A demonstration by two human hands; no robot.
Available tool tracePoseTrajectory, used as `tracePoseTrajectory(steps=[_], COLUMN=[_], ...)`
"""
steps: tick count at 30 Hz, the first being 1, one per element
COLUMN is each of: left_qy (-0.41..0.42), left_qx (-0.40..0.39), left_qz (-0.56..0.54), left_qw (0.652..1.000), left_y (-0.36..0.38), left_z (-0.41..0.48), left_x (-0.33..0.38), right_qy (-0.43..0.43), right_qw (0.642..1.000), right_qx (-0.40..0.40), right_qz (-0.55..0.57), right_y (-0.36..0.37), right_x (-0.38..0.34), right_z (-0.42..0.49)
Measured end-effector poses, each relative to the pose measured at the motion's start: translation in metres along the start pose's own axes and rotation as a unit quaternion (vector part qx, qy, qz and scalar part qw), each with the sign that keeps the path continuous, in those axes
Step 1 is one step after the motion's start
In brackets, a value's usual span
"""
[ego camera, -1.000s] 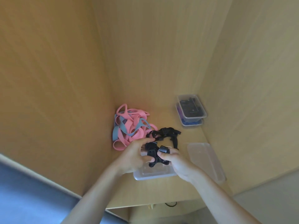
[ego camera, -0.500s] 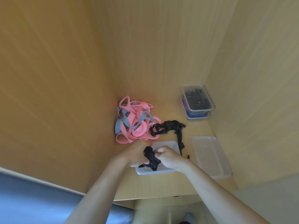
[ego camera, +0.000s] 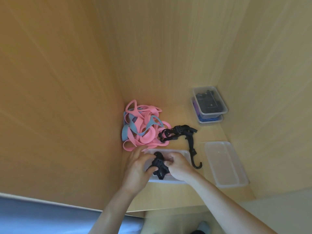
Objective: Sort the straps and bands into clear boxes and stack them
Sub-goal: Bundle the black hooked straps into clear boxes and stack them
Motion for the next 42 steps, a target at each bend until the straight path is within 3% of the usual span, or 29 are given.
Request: tracePoseTrajectory(steps=[4,10,19,24,32,36,39,42], left_qy=[-0.054,-0.044,-0.015,-0.017,-0.027,-0.042,-0.051,-0.059], left_qx=[0.035,0.03,-0.11,-0.085,-0.105,-0.118,-0.126,-0.13], left_qz=[-0.116,-0.095,0.02,0.007,0.07,0.093,0.103,0.101], left_qw=[0.991,0.994,0.994,0.996,0.992,0.988,0.985,0.985], left_y=[0.014,0.023,0.025,0.023,0.028,0.028,0.027,0.024], left_z=[-0.017,-0.018,-0.021,-0.02,-0.02,-0.019,-0.016,-0.011], left_x=[-0.003,0.002,0.0,0.004,0.003,0.004,0.007,0.009], right_qy=[-0.007,0.07,-0.049,-0.053,-0.133,-0.16,-0.125,-0.038], right_qw=[1.0,0.994,0.984,0.978,0.974,0.977,0.963,0.961], right_qx=[0.022,-0.051,0.052,0.097,0.061,0.131,0.234,0.267], right_qz=[-0.005,0.061,-0.161,-0.175,-0.174,-0.049,0.051,-0.061], right_y=[-0.001,0.011,0.018,0.01,0.004,-0.04,-0.096,-0.121], right_x=[0.001,0.009,0.006,0.002,-0.009,-0.011,0.006,0.024], right_z=[0.003,0.005,0.008,0.007,-0.026,-0.04,-0.034,-0.012])
Point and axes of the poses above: each hand's wrist, its own z-axis towards the middle knuckle, its own y-axis out of the palm, x = y × z, the point moved 5 cm from there along z, towards the middle knuckle, and after that the axes turned 13 degrees about y, right-handed, at the moved point
